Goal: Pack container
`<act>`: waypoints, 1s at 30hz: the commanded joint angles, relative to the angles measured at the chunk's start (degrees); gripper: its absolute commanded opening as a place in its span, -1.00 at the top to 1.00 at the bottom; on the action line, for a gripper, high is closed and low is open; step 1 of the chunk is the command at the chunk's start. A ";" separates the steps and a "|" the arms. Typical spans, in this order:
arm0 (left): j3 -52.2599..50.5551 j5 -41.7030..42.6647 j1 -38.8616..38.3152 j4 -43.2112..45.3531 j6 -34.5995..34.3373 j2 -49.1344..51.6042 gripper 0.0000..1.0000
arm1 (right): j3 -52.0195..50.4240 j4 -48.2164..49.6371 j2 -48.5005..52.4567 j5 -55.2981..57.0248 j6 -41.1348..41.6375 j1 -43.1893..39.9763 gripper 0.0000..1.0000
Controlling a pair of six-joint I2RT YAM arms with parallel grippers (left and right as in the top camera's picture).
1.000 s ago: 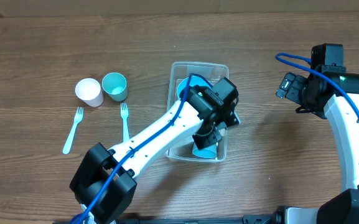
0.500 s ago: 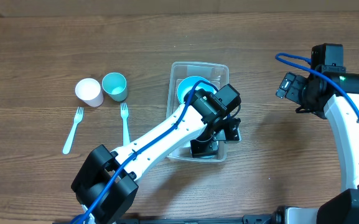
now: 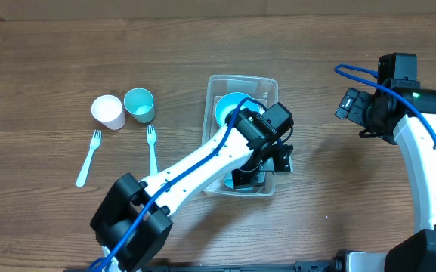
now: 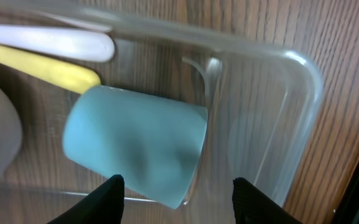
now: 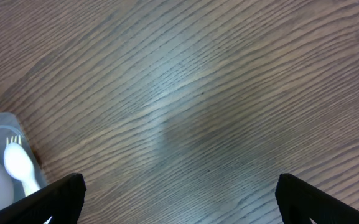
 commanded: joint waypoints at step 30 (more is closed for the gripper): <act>-0.02 -16.85 -0.37 9.42 -7.69 4.42 -0.05 | 1.25 0.11 -1.36 0.44 -0.15 0.00 -1.00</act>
